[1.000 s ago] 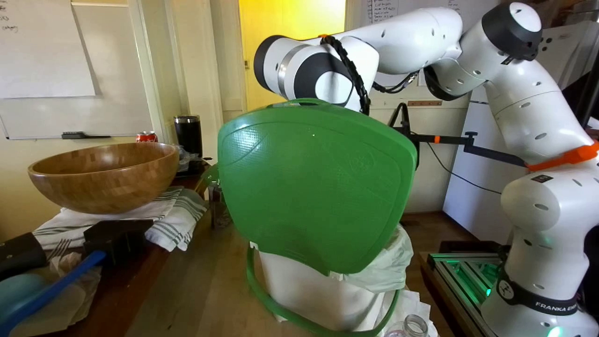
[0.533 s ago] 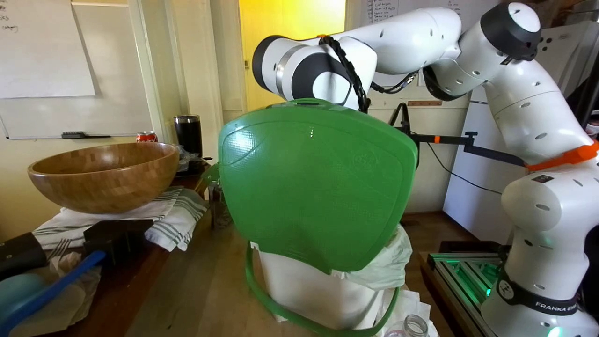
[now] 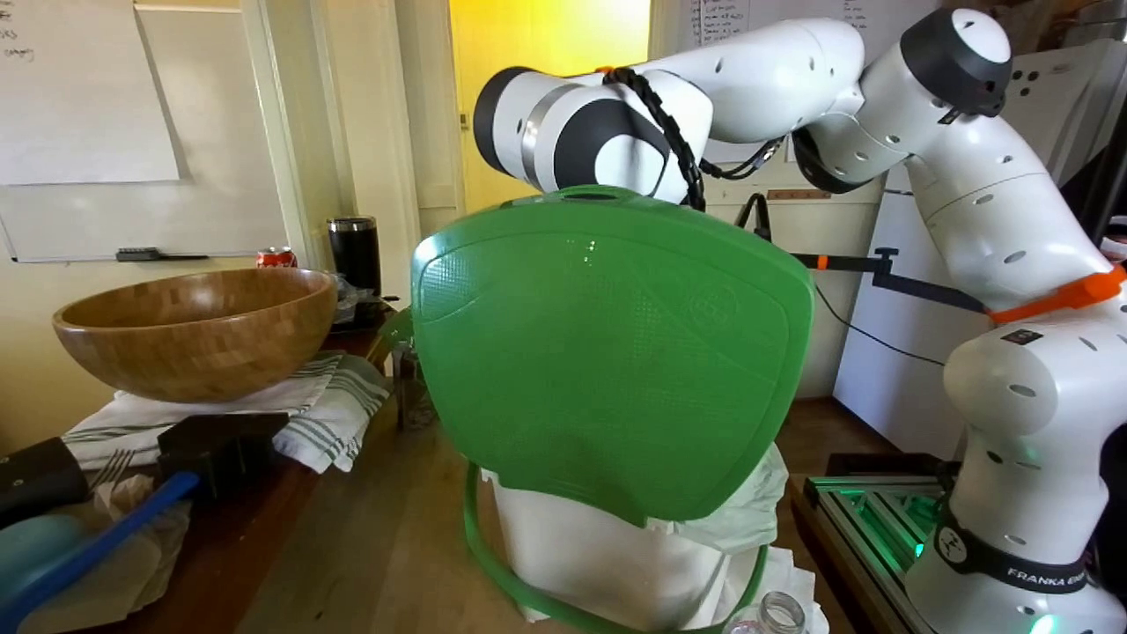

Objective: Turn the bin to the left

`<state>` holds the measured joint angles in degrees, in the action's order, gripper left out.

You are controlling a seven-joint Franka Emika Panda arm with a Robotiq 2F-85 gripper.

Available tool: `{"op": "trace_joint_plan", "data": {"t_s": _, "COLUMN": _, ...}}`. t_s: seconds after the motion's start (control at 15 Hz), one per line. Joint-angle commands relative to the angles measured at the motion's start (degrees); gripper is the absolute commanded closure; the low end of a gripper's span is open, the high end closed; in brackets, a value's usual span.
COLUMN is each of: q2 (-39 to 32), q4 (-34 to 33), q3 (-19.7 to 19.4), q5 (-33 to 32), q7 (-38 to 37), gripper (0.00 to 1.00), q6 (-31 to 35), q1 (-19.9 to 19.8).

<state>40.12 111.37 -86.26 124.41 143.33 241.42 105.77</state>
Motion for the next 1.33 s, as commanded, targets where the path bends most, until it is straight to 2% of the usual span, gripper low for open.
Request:
{"op": "trace_joint_plan", "data": {"t_s": 0.0, "q2": 2.8, "q4": -0.9, "q3": -0.8, "q5": -0.7, "q7": 6.1, "gripper": 0.95, "q6": 2.6, "q1": 1.3}}
{"op": "trace_joint_plan", "data": {"t_s": 0.47, "q2": 0.5, "q4": -3.0, "q3": -3.9, "q5": 2.5, "q7": 17.9, "gripper": 0.95, "q6": 2.5, "q1": 2.5}}
{"op": "trace_joint_plan", "data": {"t_s": 0.6, "q2": 2.8, "q4": 1.5, "q3": -2.2, "q5": -2.5, "q7": 12.4, "gripper": 0.95, "q6": 2.0, "q1": 3.1}}
{"op": "trace_joint_plan", "data": {"t_s": 0.67, "q2": 2.1, "q4": -0.2, "q3": -3.0, "q5": -0.9, "q7": 15.4, "gripper": 0.95, "q6": 2.1, "q1": 3.3}}
{"op": "trace_joint_plan", "data": {"t_s": 0.8, "q2": 3.3, "q4": 1.9, "q3": -2.4, "q5": -3.6, "q7": 13.2, "gripper": 0.95, "q6": 1.8, "q1": 4.0}}
{"op": "trace_joint_plan", "data": {"t_s": 1.27, "q2": 3.7, "q4": 1.8, "q3": -3.0, "q5": -5.9, "q7": 14.0, "gripper": 0.95, "q6": 1.4, "q1": 6.6}}
